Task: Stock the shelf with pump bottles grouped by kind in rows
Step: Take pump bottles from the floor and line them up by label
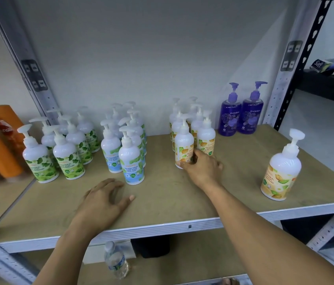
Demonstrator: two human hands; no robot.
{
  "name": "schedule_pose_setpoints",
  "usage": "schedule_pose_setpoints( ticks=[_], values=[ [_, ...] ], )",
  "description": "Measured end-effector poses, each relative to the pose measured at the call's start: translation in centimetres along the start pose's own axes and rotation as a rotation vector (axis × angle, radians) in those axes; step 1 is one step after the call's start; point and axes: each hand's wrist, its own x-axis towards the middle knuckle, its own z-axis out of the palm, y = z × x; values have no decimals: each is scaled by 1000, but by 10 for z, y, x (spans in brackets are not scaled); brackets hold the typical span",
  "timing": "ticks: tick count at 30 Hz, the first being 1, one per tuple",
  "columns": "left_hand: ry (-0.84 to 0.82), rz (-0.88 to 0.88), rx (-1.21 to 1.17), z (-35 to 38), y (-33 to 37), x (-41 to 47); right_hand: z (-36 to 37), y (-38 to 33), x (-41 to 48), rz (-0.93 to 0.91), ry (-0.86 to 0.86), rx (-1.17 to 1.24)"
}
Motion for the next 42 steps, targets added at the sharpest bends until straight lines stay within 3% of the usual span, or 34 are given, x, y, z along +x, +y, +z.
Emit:
schedule_pose_setpoints(
  ticks=[12, 23, 36, 42],
  values=[
    [-11, -14, 43, 1, 0, 2, 1, 1, 0, 13, -14, 41],
    [-16, -17, 39, 1, 1, 1, 5, -3, -6, 8, 120, -12],
    [4, -20, 72, 6, -2, 3, 6, -7, -6, 15, 135, -76],
    [0, -15, 78, 5, 0, 2, 1, -11, -7, 62, 54, -19]
  ],
)
